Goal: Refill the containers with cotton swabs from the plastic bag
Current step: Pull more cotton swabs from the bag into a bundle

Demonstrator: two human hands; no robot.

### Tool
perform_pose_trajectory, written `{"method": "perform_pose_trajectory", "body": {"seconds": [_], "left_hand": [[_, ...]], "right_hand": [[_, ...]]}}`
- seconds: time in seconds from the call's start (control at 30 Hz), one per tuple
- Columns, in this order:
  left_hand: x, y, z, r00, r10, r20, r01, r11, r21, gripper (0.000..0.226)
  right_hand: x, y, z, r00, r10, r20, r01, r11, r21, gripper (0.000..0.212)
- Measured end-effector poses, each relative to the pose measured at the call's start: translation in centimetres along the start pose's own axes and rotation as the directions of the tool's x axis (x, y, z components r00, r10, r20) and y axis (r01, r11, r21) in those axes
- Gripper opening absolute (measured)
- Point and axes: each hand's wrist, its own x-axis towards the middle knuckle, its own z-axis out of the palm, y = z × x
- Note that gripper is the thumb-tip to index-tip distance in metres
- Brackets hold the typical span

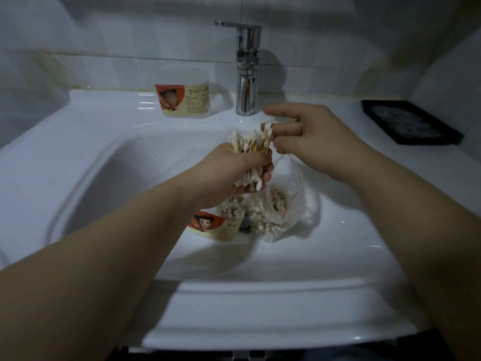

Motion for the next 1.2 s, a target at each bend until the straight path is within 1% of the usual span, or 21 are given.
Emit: {"method": "perform_pose_trajectory", "body": {"seconds": [0.1, 0.17, 0.23, 0.3, 0.37, 0.43, 0.47, 0.53, 0.6, 0.67, 0.7, 0.8, 0.83, 0.9, 1.0, 1.07, 1.1, 1.2], "left_hand": [[-0.1, 0.0, 0.0, 1.000, -0.004, -0.010, 0.004, 1.000, -0.006, 0.006], [-0.1, 0.0, 0.0, 1.000, 0.011, -0.008, -0.011, 1.000, -0.010, 0.007], [0.0, 0.0, 0.0, 1.000, 0.024, -0.010, -0.024, 0.999, -0.037, 0.007], [0.0, 0.1, 0.0, 0.999, 0.029, -0.025, -0.030, 0.998, -0.059, 0.008], [-0.1, 0.2, 0.0, 0.999, 0.029, -0.014, -0.030, 0.995, -0.099, 0.009], [-0.3, 0.3, 0.0, 1.000, 0.024, 0.017, -0.021, 0.987, -0.162, 0.011], [-0.3, 0.4, 0.0, 0.999, 0.018, 0.033, -0.012, 0.983, -0.181, 0.012], [-0.2, 0.5, -0.1, 0.998, -0.004, 0.066, 0.017, 0.978, -0.209, 0.014], [0.0, 0.6, -0.2, 0.996, -0.022, 0.089, 0.044, 0.967, -0.251, 0.015], [0.1, 0.5, -0.3, 0.994, -0.031, 0.103, 0.061, 0.954, -0.295, 0.016], [0.1, 0.5, -0.4, 0.994, -0.038, 0.106, 0.069, 0.950, -0.305, 0.016], [0.1, 0.5, -0.5, 0.992, -0.066, 0.104, 0.092, 0.960, -0.265, 0.015], [0.1, 0.5, -0.5, 0.992, -0.073, 0.099, 0.096, 0.963, -0.251, 0.015], [0.1, 0.4, -0.6, 0.992, -0.086, 0.096, 0.107, 0.965, -0.238, 0.016], [0.1, 0.5, -0.7, 0.989, -0.097, 0.113, 0.122, 0.964, -0.238, 0.012], [0.1, 0.6, -0.7, 0.986, -0.099, 0.135, 0.130, 0.960, -0.248, 0.010], [0.1, 0.6, -0.7, 0.985, -0.103, 0.140, 0.135, 0.961, -0.243, 0.010], [-0.1, 0.6, -0.6, 0.981, -0.131, 0.142, 0.156, 0.970, -0.185, 0.015]], "right_hand": [[-0.4, -0.3, -0.2, 0.994, -0.028, 0.108, 0.038, 0.994, -0.100, 0.065], [-0.5, -0.5, -0.2, 0.991, -0.041, 0.124, 0.057, 0.990, -0.132, 0.062], [-0.5, -0.5, -0.1, 0.986, -0.036, 0.160, 0.064, 0.983, -0.172, 0.068], [-0.6, -0.4, 0.0, 0.974, -0.024, 0.224, 0.077, 0.970, -0.232, 0.087], [-0.8, -0.2, 0.3, 0.956, 0.002, 0.294, 0.095, 0.944, -0.315, 0.113], [-0.9, -0.2, 0.7, 0.940, 0.016, 0.341, 0.129, 0.908, -0.399, 0.128], [-0.9, -0.2, 1.0, 0.941, -0.004, 0.338, 0.160, 0.885, -0.437, 0.129], [-0.8, -0.4, 1.6, 0.949, -0.090, 0.301, 0.239, 0.829, -0.506, 0.123], [-0.7, -0.7, 1.7, 0.948, -0.185, 0.259, 0.300, 0.795, -0.528, 0.106], [-0.5, -0.5, 1.4, 0.941, -0.249, 0.228, 0.332, 0.803, -0.496, 0.081], [-0.6, -0.4, 1.4, 0.942, -0.246, 0.228, 0.329, 0.813, -0.480, 0.080], [-0.8, -0.4, 1.3, 0.951, -0.104, 0.292, 0.229, 0.872, -0.433, 0.115], [-0.8, -0.4, 1.3, 0.950, -0.079, 0.302, 0.203, 0.890, -0.408, 0.120], [-0.7, -0.3, 1.3, 0.957, -0.088, 0.275, 0.197, 0.895, -0.399, 0.117], [-0.7, -0.6, 1.2, 0.971, -0.143, 0.190, 0.213, 0.877, -0.432, 0.102], [-0.7, -0.7, 1.1, 0.976, -0.151, 0.157, 0.205, 0.877, -0.434, 0.096], [-0.7, -0.8, 1.2, 0.976, -0.144, 0.161, 0.201, 0.880, -0.430, 0.098], [-0.9, -0.7, 1.5, 0.963, -0.120, 0.241, 0.211, 0.892, -0.399, 0.110]]}}
